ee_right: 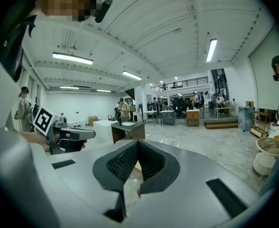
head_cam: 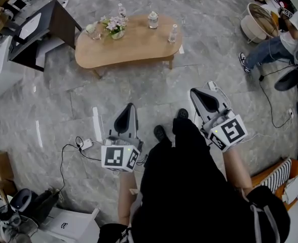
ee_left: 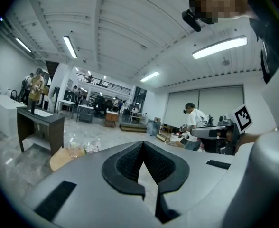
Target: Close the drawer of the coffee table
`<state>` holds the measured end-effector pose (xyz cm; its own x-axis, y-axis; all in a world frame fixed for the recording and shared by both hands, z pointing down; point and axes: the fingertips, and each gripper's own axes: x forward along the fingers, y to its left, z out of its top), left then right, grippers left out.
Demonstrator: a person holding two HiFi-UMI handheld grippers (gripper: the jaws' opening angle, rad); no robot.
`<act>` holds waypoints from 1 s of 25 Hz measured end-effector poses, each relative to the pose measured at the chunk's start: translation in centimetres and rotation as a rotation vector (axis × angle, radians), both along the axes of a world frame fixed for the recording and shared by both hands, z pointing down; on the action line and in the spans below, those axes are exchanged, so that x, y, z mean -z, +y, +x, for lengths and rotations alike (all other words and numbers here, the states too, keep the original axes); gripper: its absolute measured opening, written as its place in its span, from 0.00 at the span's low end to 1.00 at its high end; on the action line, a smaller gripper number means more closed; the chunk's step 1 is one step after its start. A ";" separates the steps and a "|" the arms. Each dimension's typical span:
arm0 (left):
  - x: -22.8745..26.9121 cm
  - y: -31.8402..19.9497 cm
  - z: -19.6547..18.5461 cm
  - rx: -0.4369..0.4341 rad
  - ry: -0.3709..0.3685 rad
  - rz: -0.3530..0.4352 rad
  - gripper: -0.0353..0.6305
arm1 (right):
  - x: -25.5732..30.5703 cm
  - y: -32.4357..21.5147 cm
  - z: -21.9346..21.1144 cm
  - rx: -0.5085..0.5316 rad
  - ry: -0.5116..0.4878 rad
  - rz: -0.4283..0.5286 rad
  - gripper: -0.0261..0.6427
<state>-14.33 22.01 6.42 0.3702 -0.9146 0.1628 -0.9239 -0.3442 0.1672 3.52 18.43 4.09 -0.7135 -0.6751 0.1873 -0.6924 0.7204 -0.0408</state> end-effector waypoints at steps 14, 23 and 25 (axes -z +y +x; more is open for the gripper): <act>1.8 1.9 1.3 -0.026 -0.006 0.038 0.07 | 0.7 2.2 2.0 -0.053 -0.059 0.000 0.06; 1.3 3.0 1.2 -0.020 -0.009 0.025 0.07 | 1.1 2.9 2.2 -0.052 -0.060 0.011 0.06; 1.3 3.4 1.1 -0.019 -0.007 0.025 0.07 | 1.3 3.2 2.1 -0.054 -0.059 0.018 0.06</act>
